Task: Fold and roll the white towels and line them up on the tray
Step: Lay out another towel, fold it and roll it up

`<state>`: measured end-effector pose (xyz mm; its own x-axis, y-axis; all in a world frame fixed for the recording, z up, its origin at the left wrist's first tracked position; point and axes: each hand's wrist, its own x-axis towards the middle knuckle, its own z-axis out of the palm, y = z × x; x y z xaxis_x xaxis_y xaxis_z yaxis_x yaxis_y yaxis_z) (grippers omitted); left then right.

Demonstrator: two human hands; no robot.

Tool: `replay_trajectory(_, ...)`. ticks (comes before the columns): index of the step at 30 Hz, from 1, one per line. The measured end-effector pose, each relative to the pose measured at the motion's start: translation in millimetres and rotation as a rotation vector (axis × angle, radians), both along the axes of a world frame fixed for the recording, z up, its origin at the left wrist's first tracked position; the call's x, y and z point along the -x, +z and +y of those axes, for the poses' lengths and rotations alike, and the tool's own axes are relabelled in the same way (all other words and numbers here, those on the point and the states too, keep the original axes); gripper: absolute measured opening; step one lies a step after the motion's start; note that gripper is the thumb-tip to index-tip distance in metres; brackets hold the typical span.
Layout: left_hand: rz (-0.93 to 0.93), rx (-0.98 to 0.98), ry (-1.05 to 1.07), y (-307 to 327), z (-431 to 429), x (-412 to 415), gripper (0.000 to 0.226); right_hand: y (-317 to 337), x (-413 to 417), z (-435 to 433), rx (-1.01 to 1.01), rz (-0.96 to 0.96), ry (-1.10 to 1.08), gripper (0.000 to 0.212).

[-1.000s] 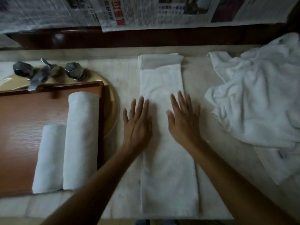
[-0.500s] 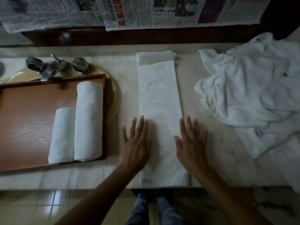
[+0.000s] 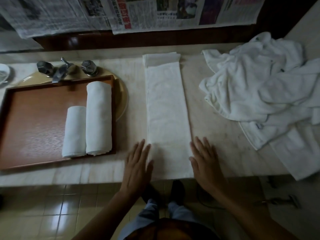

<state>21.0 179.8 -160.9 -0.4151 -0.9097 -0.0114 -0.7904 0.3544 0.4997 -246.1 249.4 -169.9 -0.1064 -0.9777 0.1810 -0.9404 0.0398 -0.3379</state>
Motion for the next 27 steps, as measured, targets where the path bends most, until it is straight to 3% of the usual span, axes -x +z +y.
replay_trajectory(2,0.027,0.053,-0.160,5.4,25.7,14.7,0.049,2.4,-15.2,15.0,0.094,-0.043,0.198,0.040)
replay_trajectory(4,0.013,0.095,-0.337,-2.0,41.6,21.3,0.039,3.9,-25.9,28.7,0.024,-0.089,0.308,0.037)
replay_trajectory(7,-0.046,0.105,-0.431,-14.7,40.7,15.7,0.036,2.7,-26.7,38.7,-0.074,-0.051,0.360,0.032)
replay_trajectory(12,-0.091,0.102,-0.523,-15.9,24.4,-1.0,0.030,-1.3,-11.5,30.8,-0.135,-0.053,0.398,0.055)
replay_trajectory(18,-0.030,0.093,-0.504,-9.1,13.3,-15.6,0.020,-1.3,-1.1,30.2,-0.198,-0.180,0.361,0.036)
replay_trajectory(21,0.023,-0.062,-0.337,1.9,11.2,-13.0,0.018,4.7,5.1,20.4,-0.275,-0.327,0.213,0.019)
replay_trajectory(27,0.135,-0.392,-0.064,21.7,-7.9,-8.4,0.011,25.1,6.0,10.5,-0.431,-0.524,-0.008,0.022)
